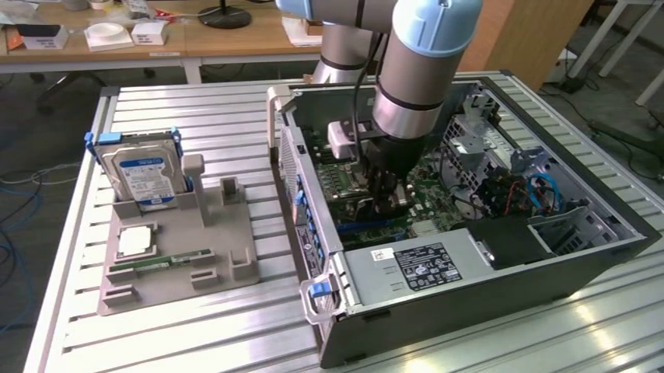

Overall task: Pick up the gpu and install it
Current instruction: 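Insert the gpu into the slot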

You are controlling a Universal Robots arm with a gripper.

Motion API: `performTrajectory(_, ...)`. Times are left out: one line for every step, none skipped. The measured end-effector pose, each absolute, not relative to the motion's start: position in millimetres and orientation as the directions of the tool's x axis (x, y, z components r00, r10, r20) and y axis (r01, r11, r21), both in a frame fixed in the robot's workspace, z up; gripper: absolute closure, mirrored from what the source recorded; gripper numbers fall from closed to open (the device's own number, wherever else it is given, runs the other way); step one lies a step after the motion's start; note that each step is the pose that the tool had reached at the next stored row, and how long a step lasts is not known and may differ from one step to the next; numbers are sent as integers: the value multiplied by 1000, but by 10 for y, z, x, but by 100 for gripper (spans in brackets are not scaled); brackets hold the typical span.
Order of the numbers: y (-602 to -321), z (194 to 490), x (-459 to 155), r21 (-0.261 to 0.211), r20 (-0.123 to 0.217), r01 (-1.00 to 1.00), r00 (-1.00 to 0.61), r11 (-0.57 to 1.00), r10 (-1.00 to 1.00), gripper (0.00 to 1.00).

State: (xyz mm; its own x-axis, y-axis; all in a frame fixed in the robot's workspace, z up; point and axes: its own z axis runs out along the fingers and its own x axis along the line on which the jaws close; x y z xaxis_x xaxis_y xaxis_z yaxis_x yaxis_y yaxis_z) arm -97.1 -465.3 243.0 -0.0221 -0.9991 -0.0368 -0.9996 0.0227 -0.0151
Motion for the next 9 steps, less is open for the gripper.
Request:
performTrajectory(-4654, 2425, -971, -15, -37, -1000, -22, 23, -999, 73)
performTrajectory(-4654, 2423, -971, -15, -36, -1000, -22, 23, -999, 73)
performTrajectory(-4654, 2419, -971, -15, -37, -1000, -22, 23, -999, 73)
performTrajectory(-4653, 2414, -971, -15, -37, -1000, -22, 23, -999, 73)
performTrajectory(-4654, 2409, -971, -15, -37, -1000, -22, 23, -999, 73)
performTrajectory(-4654, 2405, -971, -15, -37, -1000, -22, 23, -999, 73)
performTrajectory(-4654, 2401, -971, -14, -36, -1000, -22, 23, -999, 73)
performTrajectory(-4654, 2398, -971, -14, -36, -1000, -22, 23, -999, 73)
performTrajectory(-4654, 2397, -971, -14, -36, -1000, -22, 23, -999, 73)
